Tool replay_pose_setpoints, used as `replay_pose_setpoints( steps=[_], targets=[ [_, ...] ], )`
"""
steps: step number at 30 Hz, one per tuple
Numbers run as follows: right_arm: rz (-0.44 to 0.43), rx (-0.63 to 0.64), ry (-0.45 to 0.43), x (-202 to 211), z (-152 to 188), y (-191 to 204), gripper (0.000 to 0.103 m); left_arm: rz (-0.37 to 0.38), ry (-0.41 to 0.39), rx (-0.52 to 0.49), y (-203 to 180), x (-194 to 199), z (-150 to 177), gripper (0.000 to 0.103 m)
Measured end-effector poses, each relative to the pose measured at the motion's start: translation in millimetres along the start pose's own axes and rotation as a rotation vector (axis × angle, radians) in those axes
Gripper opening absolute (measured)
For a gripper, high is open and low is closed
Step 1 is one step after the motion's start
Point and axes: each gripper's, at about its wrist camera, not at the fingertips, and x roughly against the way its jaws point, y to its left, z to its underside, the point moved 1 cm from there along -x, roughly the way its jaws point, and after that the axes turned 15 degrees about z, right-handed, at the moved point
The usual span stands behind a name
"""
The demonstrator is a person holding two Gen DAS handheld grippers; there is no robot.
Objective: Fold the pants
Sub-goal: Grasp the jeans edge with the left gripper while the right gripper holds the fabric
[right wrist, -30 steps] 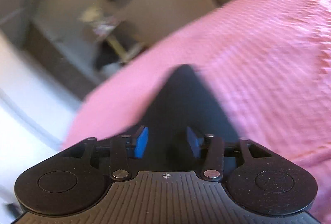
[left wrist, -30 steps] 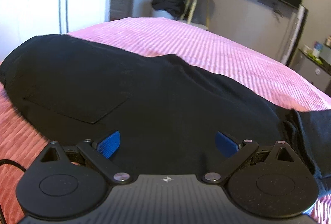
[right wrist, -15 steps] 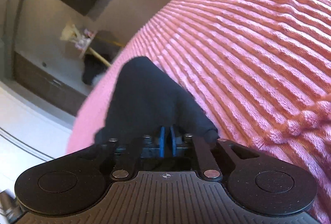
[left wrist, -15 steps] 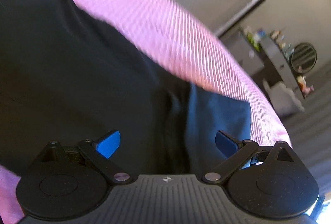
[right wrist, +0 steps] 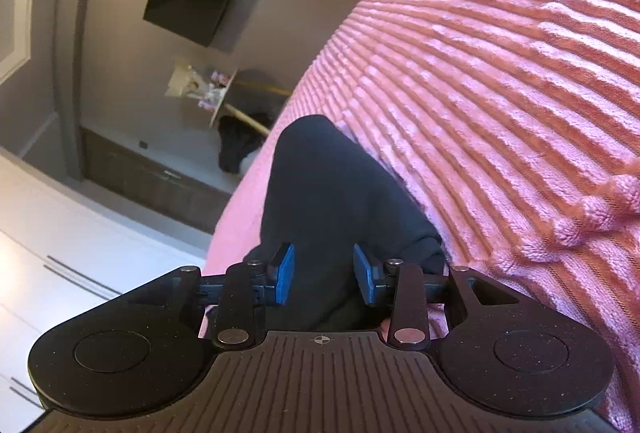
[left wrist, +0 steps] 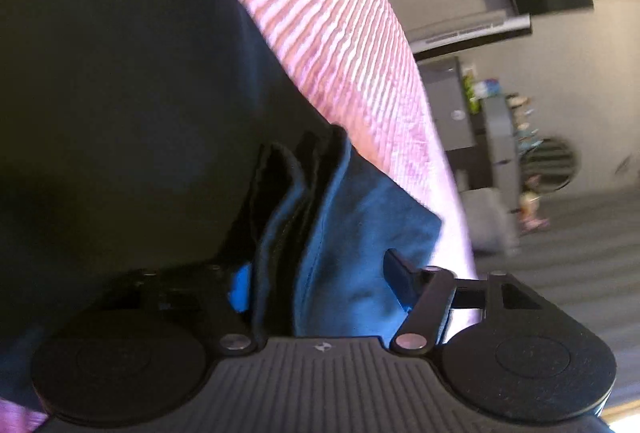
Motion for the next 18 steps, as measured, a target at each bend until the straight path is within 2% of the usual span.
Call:
replay_pose_setpoints(
  steps=[2, 5, 9, 11, 13, 16, 17, 18],
  targets=[
    [0.004, 0.002, -0.004, 2, 1, 0, 0.039, -0.051, 0.029, 0.010, 3, -10, 2, 0.015],
    [0.009, 0.020, -0.020, 8, 0, 8, 0.039, -0.102, 0.028, -0.089, -16, -13, 4, 0.011],
    [0.008, 0.082, -0.049, 21, -4, 22, 0.039, -0.044, -0.021, -0.209, -48, 16, 0, 0.011],
    [0.007, 0.115, -0.074, 30, -6, 30, 0.041, -0.071, -0.048, -0.320, -64, 36, -1, 0.011],
    [0.013, 0.146, -0.089, 33, -9, 41, 0.044, -0.159, -0.068, -0.447, -72, 56, -1, 0.012],
    [0.055, 0.212, -0.083, 26, -8, 60, 0.044, -0.303, -0.095, -0.507, -57, 75, -1, 0.018],
    [0.067, 0.232, -0.077, 22, -7, 66, 0.043, -0.362, -0.107, -0.512, -49, 80, 1, 0.023],
    [0.078, 0.247, -0.066, 18, -6, 71, 0.043, -0.409, -0.118, -0.518, -43, 83, 2, 0.033]
  ],
)
